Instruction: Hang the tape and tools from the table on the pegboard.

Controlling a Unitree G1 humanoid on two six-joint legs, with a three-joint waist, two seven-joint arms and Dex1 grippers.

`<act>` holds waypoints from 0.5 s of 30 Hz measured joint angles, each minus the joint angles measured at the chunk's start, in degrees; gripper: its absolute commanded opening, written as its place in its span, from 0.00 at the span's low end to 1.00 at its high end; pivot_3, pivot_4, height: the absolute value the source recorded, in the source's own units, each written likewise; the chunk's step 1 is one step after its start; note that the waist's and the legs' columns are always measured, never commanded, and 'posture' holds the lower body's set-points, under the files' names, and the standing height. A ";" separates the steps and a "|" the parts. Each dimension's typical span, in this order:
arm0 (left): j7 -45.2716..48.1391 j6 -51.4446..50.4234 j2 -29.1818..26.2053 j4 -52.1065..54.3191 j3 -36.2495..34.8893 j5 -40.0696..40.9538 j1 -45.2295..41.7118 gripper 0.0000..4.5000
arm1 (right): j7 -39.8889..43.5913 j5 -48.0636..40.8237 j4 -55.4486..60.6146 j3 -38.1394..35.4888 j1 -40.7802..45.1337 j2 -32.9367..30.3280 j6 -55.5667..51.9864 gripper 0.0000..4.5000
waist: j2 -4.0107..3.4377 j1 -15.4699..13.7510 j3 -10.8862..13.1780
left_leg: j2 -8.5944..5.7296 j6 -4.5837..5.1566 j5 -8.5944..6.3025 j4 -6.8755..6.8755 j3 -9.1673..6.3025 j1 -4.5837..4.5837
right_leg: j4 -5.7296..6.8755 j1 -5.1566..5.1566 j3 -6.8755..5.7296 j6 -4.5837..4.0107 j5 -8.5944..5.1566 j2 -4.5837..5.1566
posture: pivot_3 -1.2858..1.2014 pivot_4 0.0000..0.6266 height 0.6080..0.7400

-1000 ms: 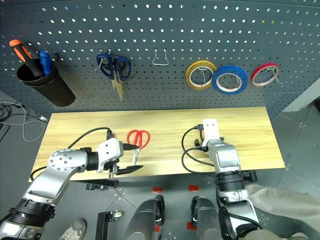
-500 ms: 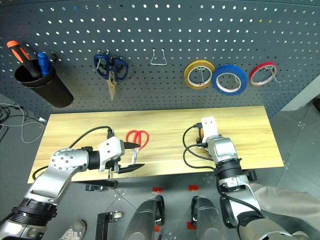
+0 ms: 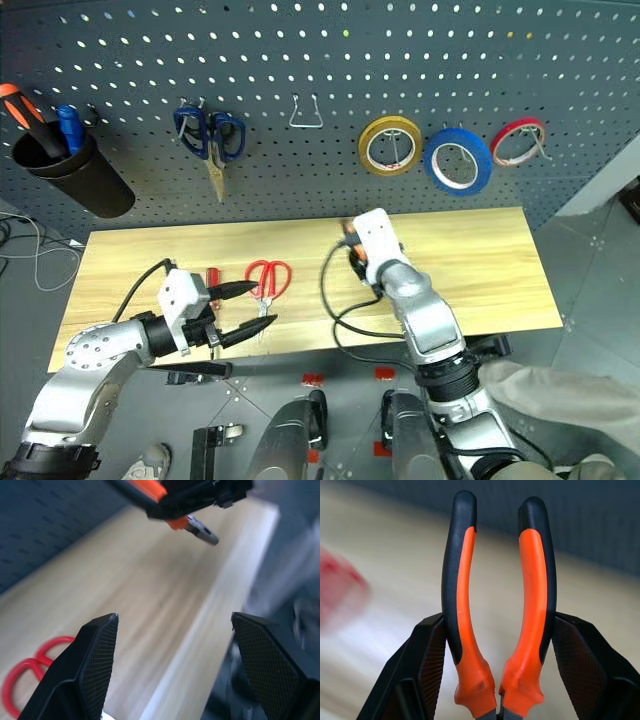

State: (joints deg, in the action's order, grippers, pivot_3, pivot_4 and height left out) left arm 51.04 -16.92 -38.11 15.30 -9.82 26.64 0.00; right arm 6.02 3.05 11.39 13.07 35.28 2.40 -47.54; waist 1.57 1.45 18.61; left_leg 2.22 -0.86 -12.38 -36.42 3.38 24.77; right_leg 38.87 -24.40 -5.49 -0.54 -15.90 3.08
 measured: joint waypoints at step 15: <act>-18.31 -21.39 0.43 6.59 -3.91 6.67 -15.74 0.85 | -9.16 3.05 -20.56 -4.86 28.02 2.64 34.42 0.64 | 0.06 -2.63 -0.02 | -0.01 -0.07 0.04 -0.43 -0.07 0.00 | 0.10 0.15 -0.06 -0.10 0.06 -0.02 | 0.56 0.50 1.00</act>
State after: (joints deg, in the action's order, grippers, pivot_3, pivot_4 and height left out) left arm 32.74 -38.31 -37.67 21.89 -13.72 33.31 -15.75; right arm -3.13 6.10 -9.17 8.21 63.31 5.04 -13.12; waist 1.64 -1.18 18.59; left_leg 2.22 -0.93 -12.34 -36.84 3.31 24.77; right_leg 38.97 -24.25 -5.55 -0.64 -15.84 3.06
